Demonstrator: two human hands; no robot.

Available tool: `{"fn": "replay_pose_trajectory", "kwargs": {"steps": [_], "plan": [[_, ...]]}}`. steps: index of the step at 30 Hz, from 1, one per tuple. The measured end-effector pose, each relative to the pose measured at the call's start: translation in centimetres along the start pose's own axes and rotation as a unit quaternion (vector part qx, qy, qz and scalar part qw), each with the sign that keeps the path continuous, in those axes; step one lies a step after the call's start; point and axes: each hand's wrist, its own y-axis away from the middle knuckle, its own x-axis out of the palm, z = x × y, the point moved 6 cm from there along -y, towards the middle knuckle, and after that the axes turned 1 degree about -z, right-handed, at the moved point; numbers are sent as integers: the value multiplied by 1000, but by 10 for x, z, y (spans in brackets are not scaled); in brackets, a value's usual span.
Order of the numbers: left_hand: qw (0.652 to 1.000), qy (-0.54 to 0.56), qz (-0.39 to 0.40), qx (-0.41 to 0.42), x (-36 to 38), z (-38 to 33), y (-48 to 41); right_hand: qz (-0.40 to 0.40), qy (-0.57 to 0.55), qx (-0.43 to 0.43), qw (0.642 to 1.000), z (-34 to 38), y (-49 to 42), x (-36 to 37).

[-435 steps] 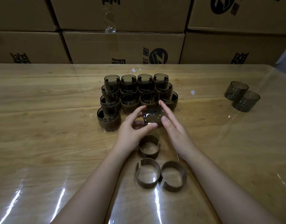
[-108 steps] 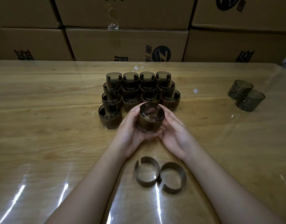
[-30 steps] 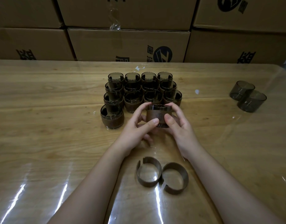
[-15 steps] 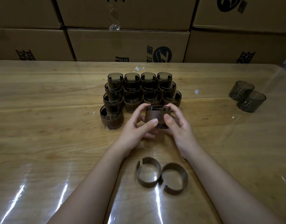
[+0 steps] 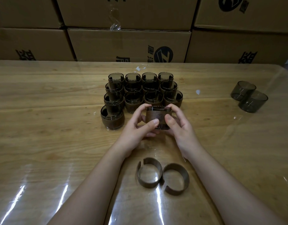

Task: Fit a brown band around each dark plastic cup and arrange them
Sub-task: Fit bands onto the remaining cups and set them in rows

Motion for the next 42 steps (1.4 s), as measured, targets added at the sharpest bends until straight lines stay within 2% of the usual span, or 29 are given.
{"fn": "replay_pose_trajectory", "kwargs": {"steps": [8, 10, 13, 18, 23, 26, 31, 37, 39, 42], "plan": [[999, 30, 12, -5, 1, -3, 1, 5, 47, -40, 998, 6, 3, 2], [1000, 17, -12, 4, 0, -4, 1, -2, 54, -44, 998, 5, 3, 2], [995, -56, -69, 48, -3, -9, 2, -26, 52, -21, 998, -2, 0, -2], [968, -203, -114, 96, -4, -12, 5, -24, 102, 4, 994, -11, -2, -6], [920, -340, -148, 129, -2, -13, 5, -20, 123, 17, 992, -13, -3, -4], [867, -441, -150, 175, 1, -18, 9, -15, 118, 28, 993, -15, -3, -4], [787, -565, -148, 199, 10, -23, 14, -2, 147, 37, 989, -16, -3, -2], [674, -656, -215, 263, 13, -37, 20, -8, 169, 36, 985, -15, -2, -3], [651, -676, -225, 261, 11, -39, 21, -12, 175, 37, 984, -14, -2, -3], [640, -688, -238, 246, 7, -40, 22, -15, 177, 37, 983, -12, -1, -2]]}}
